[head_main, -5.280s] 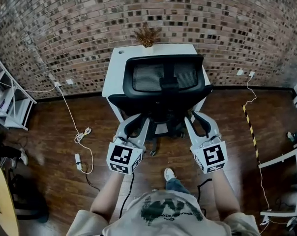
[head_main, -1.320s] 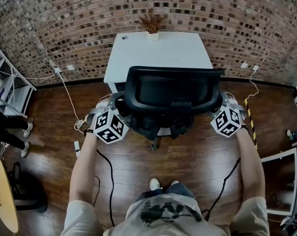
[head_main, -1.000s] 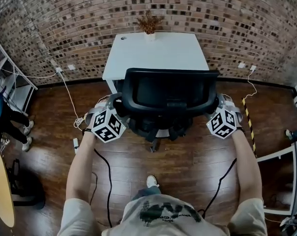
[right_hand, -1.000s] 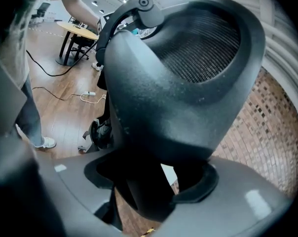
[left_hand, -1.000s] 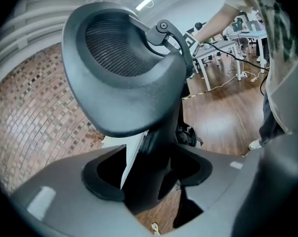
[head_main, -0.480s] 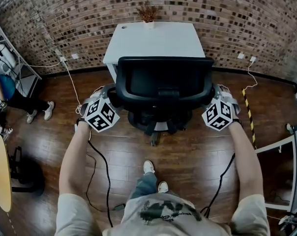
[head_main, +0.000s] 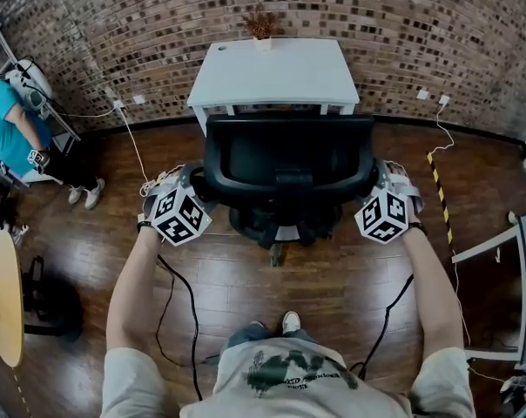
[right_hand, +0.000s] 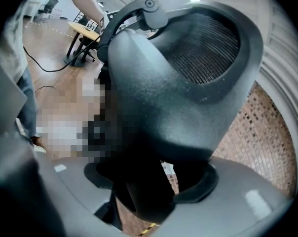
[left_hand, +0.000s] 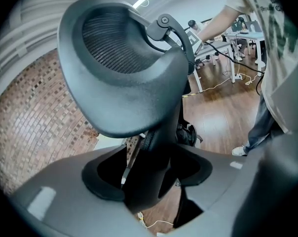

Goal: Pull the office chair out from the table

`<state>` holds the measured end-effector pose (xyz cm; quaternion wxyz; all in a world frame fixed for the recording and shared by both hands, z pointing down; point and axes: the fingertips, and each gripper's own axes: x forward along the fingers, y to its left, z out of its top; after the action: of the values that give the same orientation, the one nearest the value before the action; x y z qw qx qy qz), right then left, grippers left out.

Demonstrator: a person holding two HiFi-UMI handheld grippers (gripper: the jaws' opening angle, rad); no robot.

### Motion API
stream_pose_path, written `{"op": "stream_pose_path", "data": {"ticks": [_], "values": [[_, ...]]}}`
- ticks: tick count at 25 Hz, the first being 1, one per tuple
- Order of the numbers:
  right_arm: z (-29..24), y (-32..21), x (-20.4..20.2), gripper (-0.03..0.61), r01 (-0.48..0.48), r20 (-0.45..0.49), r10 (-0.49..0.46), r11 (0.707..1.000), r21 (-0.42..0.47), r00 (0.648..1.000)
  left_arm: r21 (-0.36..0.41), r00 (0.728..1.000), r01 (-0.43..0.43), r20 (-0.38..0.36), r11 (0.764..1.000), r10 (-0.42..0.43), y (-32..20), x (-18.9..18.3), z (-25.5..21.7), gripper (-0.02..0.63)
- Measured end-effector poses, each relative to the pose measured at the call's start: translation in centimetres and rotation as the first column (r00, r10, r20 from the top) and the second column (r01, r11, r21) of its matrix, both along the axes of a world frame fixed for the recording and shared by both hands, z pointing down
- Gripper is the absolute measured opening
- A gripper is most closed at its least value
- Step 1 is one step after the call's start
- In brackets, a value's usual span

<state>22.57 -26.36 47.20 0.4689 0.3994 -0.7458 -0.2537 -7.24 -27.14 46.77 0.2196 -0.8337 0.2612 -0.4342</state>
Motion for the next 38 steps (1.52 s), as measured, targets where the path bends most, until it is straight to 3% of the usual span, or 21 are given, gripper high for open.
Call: {"op": "stream_pose_path", "data": {"ticks": [22, 30, 38], "values": [[0.2, 14.0, -3.0, 0.299, -0.114, -0.023, 0.114, 0.993, 0.013, 0.993, 0.025, 0.996, -0.088, -0.001, 0.996, 0.088, 12.4, -3.1, -0.1, 0.291], [0.3, 15.1, -3.6, 0.298, -0.127, -0.023, 0.128, 0.992, 0.015, 0.992, 0.013, 0.996, -0.089, -0.002, 0.996, 0.089, 13.1, -3.6, 0.0, 0.296], [0.5, 15.5, -3.6, 0.322, -0.159, -0.009, 0.159, 0.987, 0.003, 0.987, 0.053, 0.995, -0.056, -0.079, 0.997, 0.060, 13.1, -3.5, -0.2, 0.327]]}}
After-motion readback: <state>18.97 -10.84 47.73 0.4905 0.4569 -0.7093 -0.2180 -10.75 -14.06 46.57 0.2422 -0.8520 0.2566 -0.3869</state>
